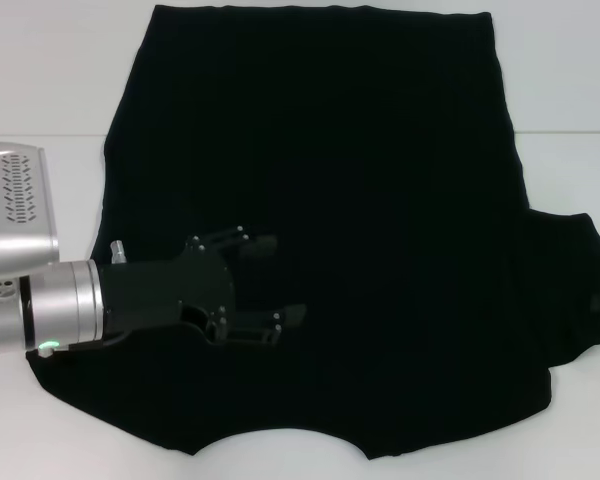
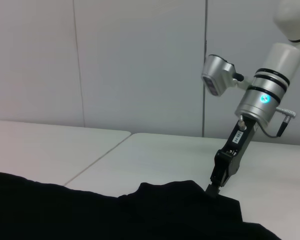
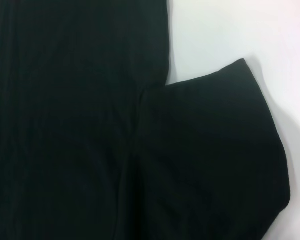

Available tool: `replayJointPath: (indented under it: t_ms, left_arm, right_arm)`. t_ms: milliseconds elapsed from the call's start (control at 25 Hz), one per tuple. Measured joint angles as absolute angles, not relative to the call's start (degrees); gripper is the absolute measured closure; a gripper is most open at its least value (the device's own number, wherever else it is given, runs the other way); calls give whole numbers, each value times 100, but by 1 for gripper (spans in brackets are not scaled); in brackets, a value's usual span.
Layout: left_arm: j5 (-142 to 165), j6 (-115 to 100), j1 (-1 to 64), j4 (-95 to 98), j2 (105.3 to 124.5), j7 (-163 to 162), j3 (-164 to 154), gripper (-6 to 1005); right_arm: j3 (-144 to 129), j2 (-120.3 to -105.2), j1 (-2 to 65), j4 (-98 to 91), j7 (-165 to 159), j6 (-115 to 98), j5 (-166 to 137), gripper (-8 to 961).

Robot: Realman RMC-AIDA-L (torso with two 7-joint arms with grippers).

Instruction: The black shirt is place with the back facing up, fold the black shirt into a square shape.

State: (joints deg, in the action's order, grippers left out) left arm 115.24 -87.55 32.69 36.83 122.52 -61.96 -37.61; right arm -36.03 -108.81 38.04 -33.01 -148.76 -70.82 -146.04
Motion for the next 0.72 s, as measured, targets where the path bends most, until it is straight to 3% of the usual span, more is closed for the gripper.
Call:
replayJointPath:
  t_ms: [240, 720]
  left_arm:
    - [11517, -8718, 3257, 3682, 12261, -6202, -3735, 104]
    - [11451, -8802, 3245, 3682, 12302, -6358, -3638, 107]
  right_arm:
    - [-3520, -10882, 3732, -3332, -14813, -6976, -14570, 943]
    - [-2531, -10887, 3638, -3281, -13740, -6745, -14375, 950]
